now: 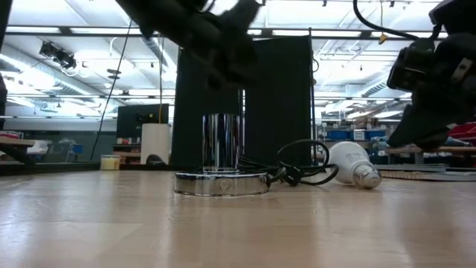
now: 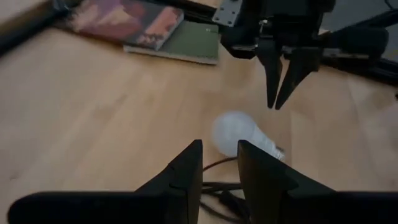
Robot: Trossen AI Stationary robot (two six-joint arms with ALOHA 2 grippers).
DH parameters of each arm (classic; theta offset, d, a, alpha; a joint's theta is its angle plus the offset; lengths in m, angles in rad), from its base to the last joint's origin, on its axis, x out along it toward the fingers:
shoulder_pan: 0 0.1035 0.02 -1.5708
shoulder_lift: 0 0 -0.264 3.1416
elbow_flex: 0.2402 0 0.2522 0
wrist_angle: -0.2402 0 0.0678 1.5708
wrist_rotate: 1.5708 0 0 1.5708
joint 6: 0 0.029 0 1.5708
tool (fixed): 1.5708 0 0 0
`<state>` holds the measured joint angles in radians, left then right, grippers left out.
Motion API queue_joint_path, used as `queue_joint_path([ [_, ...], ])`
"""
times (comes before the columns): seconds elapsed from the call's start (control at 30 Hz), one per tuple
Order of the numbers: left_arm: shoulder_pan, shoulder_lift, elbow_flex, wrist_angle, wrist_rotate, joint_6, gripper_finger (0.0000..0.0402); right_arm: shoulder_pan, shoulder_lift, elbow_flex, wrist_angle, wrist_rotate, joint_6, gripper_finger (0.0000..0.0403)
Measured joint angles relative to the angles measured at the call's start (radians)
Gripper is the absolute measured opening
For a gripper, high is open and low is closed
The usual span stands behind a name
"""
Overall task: Screw lightbulb
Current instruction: Insert the lightbulb into the silver lamp
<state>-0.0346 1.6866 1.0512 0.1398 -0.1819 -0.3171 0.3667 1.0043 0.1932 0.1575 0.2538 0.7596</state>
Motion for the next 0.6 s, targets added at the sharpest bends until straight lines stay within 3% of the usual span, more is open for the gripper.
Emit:
queue_joint_path([
  [0.33, -0.010, 0.164, 0.111, -0.020, 0.105, -0.092, 0.0114, -0.006, 0.268, 0.005, 0.239, 0.020, -0.007, 0.0044],
  [0.6, -0.009, 0.188, 0.167, -0.073, 0.146, -0.144, 0.0163, -0.070, 0.451, 0.071, 0.354, 0.042, -0.125, 0.0044],
])
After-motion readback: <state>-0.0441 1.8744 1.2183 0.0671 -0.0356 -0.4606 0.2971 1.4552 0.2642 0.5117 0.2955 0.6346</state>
